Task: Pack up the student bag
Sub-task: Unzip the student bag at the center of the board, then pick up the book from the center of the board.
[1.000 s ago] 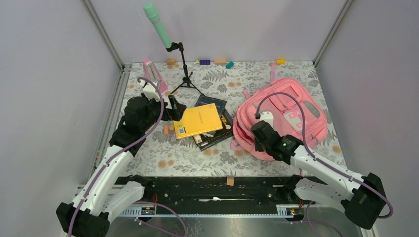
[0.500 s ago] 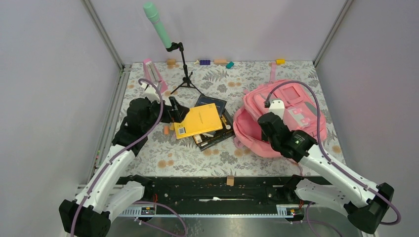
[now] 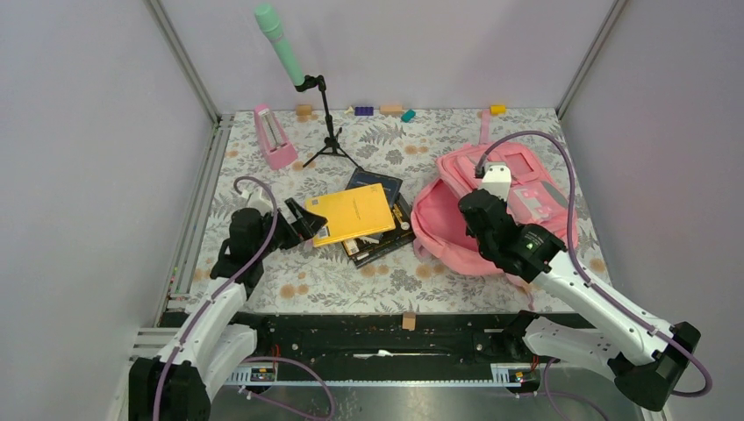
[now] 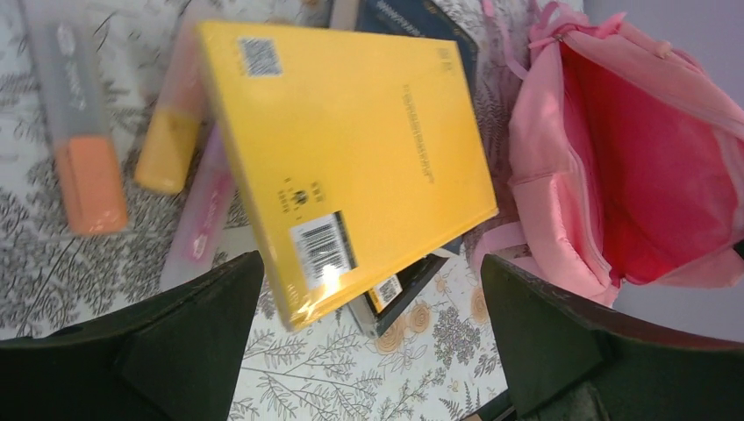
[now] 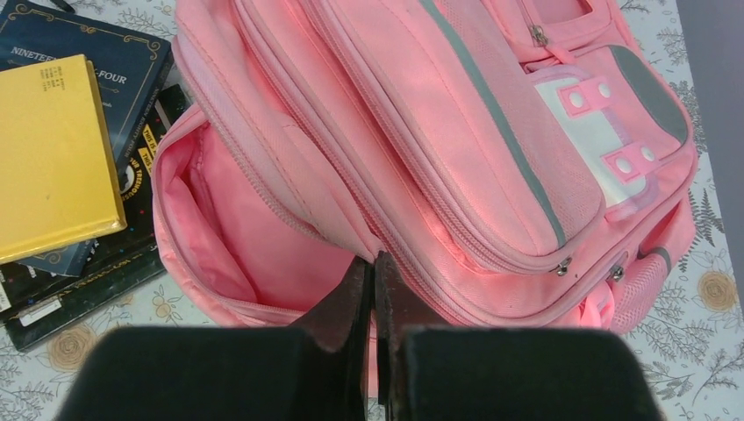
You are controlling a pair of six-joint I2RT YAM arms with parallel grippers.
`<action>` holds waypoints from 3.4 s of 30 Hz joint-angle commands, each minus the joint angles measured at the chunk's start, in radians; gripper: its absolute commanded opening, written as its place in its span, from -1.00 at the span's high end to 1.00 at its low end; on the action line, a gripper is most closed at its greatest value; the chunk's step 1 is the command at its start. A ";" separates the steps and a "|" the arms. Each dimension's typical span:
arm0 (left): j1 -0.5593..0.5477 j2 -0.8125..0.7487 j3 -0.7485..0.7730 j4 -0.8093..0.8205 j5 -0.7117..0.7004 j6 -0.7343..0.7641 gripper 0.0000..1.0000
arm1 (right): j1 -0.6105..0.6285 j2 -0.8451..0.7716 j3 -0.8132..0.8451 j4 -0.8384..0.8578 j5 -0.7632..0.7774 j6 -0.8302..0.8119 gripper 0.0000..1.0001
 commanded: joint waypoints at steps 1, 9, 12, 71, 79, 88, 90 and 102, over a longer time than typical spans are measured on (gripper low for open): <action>0.053 -0.042 -0.065 0.118 0.051 -0.096 -0.97 | 0.007 -0.009 0.032 0.112 0.020 0.018 1.00; 0.108 -0.036 -0.168 0.197 0.078 -0.153 -0.97 | 0.007 -0.035 0.043 0.162 -0.016 -0.033 1.00; 0.114 -0.012 -0.199 0.269 0.121 -0.188 -0.97 | 0.008 -0.032 0.054 0.177 -0.014 -0.039 1.00; 0.050 -0.026 -0.160 0.373 0.189 -0.235 1.00 | 0.008 -0.097 0.010 0.250 -0.043 0.031 1.00; 0.050 -0.151 -0.138 0.292 0.210 -0.234 1.00 | 0.007 -0.104 0.012 0.250 -0.046 0.026 1.00; 0.050 -0.304 -0.078 0.164 0.206 -0.290 1.00 | 0.008 -0.117 0.010 0.250 -0.047 0.024 1.00; 0.049 -0.329 -0.056 0.136 0.205 -0.298 1.00 | 0.008 -0.119 0.009 0.250 -0.046 0.024 1.00; -0.017 -0.355 0.040 0.103 0.156 -0.365 1.00 | 0.007 -0.117 0.011 0.250 -0.059 0.036 1.00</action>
